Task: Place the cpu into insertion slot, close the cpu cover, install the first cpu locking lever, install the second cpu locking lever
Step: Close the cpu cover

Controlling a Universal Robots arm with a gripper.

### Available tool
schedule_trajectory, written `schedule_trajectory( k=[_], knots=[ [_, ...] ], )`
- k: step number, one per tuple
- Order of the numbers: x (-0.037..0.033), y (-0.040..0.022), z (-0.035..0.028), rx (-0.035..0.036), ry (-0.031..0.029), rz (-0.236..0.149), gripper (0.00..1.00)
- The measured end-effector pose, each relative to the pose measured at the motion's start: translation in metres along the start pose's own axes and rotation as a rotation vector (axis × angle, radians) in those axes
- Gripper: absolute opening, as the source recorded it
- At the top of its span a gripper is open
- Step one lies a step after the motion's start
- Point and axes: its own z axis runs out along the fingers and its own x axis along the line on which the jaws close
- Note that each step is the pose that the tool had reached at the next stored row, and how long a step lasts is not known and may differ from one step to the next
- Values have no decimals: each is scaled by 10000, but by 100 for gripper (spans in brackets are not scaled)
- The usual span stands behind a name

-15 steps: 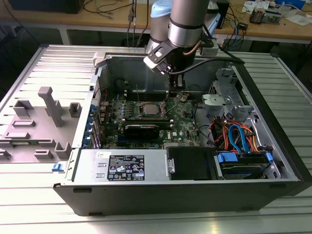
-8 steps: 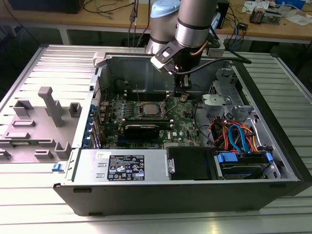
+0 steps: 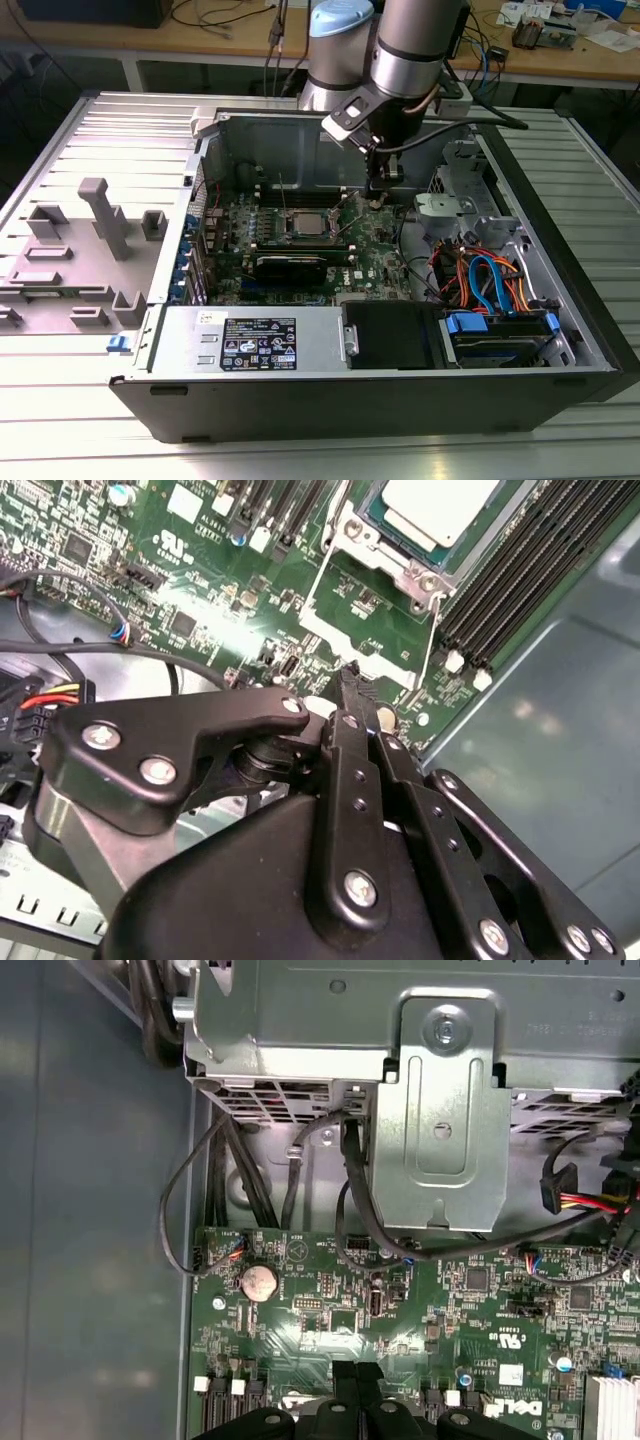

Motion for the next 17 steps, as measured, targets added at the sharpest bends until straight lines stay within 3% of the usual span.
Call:
schedule_trajectory(
  k=[6,17],
  knots=[
    [5,31,43,-46,-5,-79,11],
    [10,40,123,-66,-7,-93,11]
  ],
)
